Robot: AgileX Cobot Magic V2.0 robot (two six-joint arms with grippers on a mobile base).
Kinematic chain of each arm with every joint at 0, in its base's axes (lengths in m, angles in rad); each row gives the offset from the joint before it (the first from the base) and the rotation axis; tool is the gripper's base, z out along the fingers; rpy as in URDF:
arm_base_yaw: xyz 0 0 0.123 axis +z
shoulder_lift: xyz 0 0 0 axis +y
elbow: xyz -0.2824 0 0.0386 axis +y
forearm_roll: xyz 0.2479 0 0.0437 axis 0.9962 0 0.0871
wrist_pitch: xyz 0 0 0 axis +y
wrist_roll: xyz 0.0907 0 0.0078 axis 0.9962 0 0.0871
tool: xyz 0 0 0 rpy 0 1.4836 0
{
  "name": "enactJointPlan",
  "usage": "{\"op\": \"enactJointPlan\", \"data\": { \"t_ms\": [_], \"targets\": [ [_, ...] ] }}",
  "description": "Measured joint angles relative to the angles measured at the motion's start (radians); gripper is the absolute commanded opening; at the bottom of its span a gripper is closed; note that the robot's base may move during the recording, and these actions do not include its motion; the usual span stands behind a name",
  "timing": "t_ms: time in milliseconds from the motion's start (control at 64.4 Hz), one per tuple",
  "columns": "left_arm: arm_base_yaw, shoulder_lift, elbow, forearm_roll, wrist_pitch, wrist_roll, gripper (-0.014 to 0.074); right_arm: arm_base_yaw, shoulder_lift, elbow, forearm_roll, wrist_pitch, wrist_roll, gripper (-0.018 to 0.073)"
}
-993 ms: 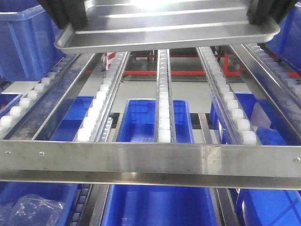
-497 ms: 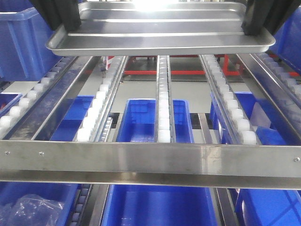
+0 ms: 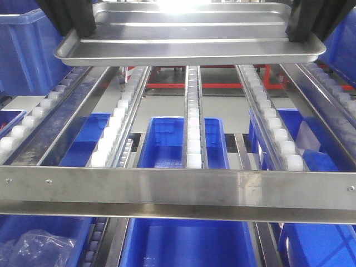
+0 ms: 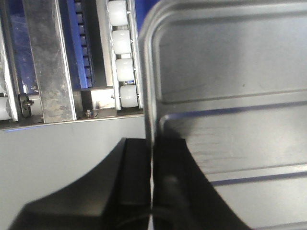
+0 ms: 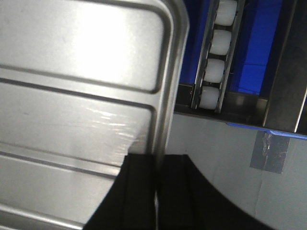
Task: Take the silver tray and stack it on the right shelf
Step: 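Hold the tray raised in both grippers while the base drives away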
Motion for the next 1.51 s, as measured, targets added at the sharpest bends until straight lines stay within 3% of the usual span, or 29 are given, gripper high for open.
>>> {"op": "enactJointPlan", "data": {
  "t_ms": [1505],
  "targets": [
    [0.0,0.0,0.0,0.0,0.004,0.0,-0.0093,0.001,0.002,0.0,0.001,0.0,0.0,0.0056]
  ]
}}
